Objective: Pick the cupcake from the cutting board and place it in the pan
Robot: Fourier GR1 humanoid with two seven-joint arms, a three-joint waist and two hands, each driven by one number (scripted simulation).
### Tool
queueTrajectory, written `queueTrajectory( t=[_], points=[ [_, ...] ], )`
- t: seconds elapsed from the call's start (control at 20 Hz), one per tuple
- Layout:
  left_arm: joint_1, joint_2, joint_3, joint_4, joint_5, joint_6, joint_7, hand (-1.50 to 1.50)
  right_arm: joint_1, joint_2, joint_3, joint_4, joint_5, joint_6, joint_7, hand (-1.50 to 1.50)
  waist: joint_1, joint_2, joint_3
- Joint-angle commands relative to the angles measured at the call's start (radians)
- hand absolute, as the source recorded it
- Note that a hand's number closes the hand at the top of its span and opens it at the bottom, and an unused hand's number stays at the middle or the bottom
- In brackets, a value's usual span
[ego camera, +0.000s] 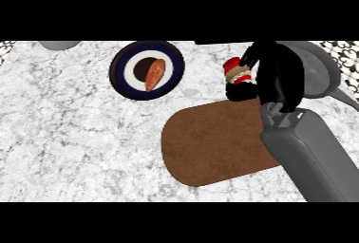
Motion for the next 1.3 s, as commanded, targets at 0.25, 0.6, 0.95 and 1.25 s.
queueTrajectory(
  t=[0.25, 0.6, 0.95, 1.25],
  points=[
    [-0.279, -0.085, 0.112, -0.121, -0.017, 0.017, -0.101, 0.0, 0.061, -0.077, -0.086, 0.109, 0.061, -0.14, -0.097, 1.5, -0.002, 0.012, -0.005],
    [-0.284, -0.07, 0.103, -0.129, -0.015, 0.011, -0.101, 0.0, 0.083, -0.152, -0.171, 0.227, 0.114, -0.262, -0.156, 1.5, 0.014, 0.019, -0.004],
    [-0.293, -0.066, 0.095, -0.128, -0.019, 0.016, -0.106, 0.0, 0.108, -0.184, -0.267, 0.337, 0.112, -0.427, -0.223, 1.5, 0.028, 0.03, 0.001],
    [-0.287, -0.058, 0.073, -0.127, -0.026, 0.005, -0.121, 0.0, 0.119, -0.229, -0.336, 0.448, 0.074, -0.513, -0.315, 1.5, 0.056, 0.03, 0.002]
  ],
)
